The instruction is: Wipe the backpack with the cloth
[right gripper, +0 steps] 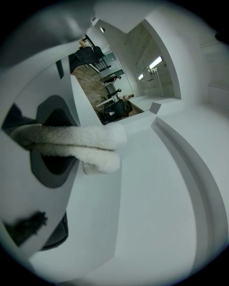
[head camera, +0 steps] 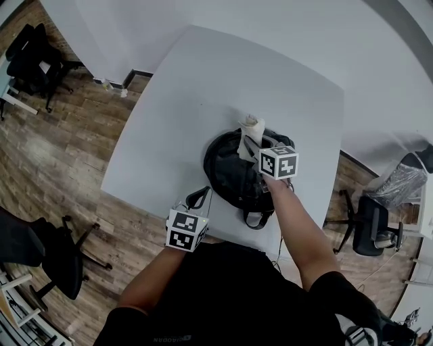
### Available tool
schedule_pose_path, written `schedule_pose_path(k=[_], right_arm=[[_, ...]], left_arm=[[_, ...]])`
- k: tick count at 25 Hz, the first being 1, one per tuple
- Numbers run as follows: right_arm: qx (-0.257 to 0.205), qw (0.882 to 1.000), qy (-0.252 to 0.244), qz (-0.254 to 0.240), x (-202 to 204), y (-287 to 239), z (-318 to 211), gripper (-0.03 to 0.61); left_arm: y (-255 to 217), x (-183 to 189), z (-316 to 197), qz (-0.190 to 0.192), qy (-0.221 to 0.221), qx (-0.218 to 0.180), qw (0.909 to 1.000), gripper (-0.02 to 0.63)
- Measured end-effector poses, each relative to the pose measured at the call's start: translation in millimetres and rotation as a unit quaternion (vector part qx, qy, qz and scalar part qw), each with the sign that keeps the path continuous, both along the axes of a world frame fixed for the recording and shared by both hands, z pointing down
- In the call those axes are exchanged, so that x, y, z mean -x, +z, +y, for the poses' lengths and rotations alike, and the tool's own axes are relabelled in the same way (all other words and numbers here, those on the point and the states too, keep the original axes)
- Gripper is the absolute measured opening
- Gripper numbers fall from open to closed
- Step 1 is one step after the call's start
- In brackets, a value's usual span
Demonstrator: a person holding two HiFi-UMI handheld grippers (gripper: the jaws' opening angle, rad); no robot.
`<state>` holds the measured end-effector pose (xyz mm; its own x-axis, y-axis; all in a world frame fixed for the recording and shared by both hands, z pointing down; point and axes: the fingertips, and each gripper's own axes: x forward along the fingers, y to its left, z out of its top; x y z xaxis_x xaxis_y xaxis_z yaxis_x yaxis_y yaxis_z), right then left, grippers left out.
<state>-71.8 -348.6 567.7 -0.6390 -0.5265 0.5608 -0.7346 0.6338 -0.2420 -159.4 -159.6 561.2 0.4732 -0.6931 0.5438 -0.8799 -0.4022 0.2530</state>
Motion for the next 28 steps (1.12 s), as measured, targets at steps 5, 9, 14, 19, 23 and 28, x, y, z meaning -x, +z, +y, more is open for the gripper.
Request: schedule_pose_path(k=[5,9,14,19,23,28], right_arm=[[-0.014,1.000,0.028,-0.001,-29.5,-14.0,-3.6,0.094],[-0.023,0.999,0.049,-0.001,-52.2,-24.4,-7.3,0.094],[-0.036,0.997,0.069,-0.003,-75.8,-39.8,-6.3,0.094],[-0.051,0.994,0.093,-0.005,-100.6,-54.8,-8.8,0.094],[-0.060,0.992,0.112,-0.005,-121.1,-64.3,-9.6,0.093],[-0.070,0.988,0.134,-0.009,-141.1,-75.2,-9.1,0.094]], left_arm=[[-2.1,-8.2,1.7,0.002,0.010,-0.003,0.9999,0.006],[-4.8,-12.4,1.9,0.003,0.017,-0.007,0.9998,0.006],[-8.3,-23.2,5.0,0.007,0.026,-0.011,0.9996,0.006],[-10.4,-33.0,8.2,0.011,0.035,-0.015,0.9992,0.006],[-12.8,-37.1,11.3,0.011,0.038,-0.017,0.9991,0.006],[-15.8,-39.0,14.3,0.011,0.043,-0.020,0.9988,0.006]])
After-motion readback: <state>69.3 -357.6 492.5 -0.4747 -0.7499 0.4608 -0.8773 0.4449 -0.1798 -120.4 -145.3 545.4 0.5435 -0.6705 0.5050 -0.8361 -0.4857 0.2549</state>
